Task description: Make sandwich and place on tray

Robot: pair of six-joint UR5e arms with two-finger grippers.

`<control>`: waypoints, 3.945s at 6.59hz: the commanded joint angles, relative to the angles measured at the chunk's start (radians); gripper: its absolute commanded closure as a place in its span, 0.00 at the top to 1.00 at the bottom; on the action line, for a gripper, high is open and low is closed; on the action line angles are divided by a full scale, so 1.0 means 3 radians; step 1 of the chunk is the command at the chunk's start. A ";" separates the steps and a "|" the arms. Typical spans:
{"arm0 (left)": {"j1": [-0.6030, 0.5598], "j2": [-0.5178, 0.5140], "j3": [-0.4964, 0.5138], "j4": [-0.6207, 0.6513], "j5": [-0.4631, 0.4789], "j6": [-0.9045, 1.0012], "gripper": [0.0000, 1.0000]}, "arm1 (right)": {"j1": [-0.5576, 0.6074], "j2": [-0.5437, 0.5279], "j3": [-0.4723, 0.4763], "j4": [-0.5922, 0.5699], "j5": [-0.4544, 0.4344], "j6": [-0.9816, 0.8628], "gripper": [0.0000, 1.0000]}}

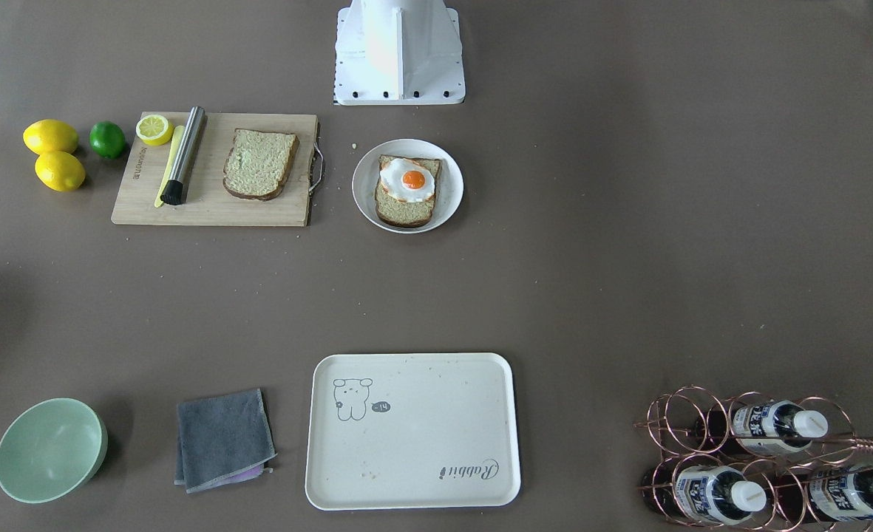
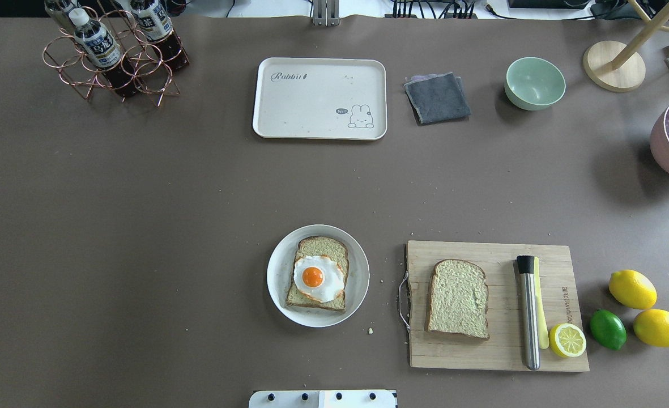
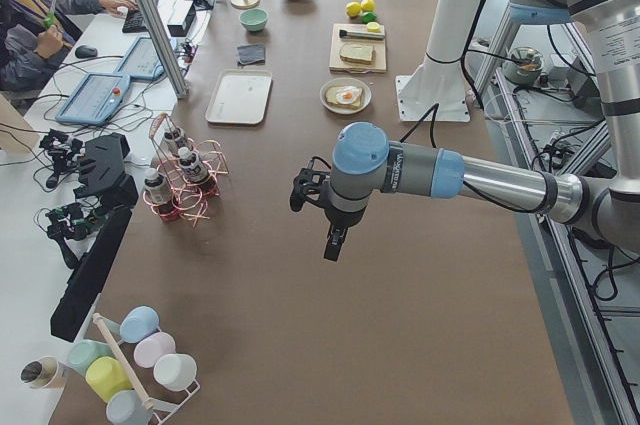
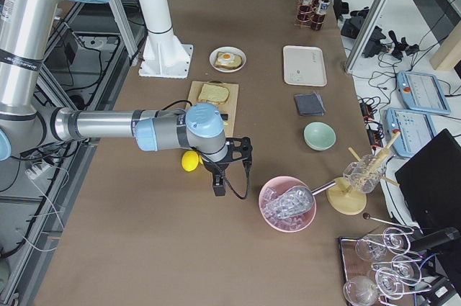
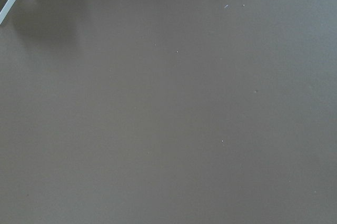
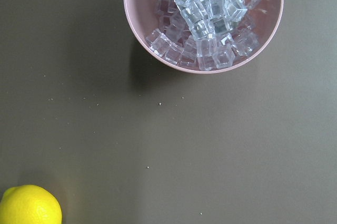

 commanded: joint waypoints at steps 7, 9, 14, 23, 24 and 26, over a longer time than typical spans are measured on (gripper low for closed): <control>0.0021 0.0000 0.0066 -0.0015 -0.0005 -0.0005 0.98 | -0.0041 0.0010 -0.0008 0.0091 0.0000 0.0027 1.00; 0.0021 0.0000 0.0076 -0.0010 -0.0005 -0.0005 0.98 | -0.0051 0.0020 -0.0008 0.0127 0.0000 0.0032 1.00; 0.0026 -0.0005 0.0142 -0.0020 -0.0005 -0.0005 0.98 | -0.0143 0.0036 -0.0008 0.0275 0.0062 0.0048 1.00; -0.0107 0.0108 0.0029 -0.0184 -0.0235 -0.0818 0.98 | -0.1490 0.0854 -0.0039 0.0838 0.0047 0.2462 1.00; -0.0107 0.0011 0.0192 -0.0280 -0.0235 -0.0793 0.98 | -0.1863 0.0778 -0.0038 0.1511 -0.0055 0.3256 1.00; -0.0092 0.0046 0.0250 -0.0557 -0.0230 -0.0793 0.98 | -0.2181 0.0782 0.0013 0.1717 -0.0248 0.3686 1.00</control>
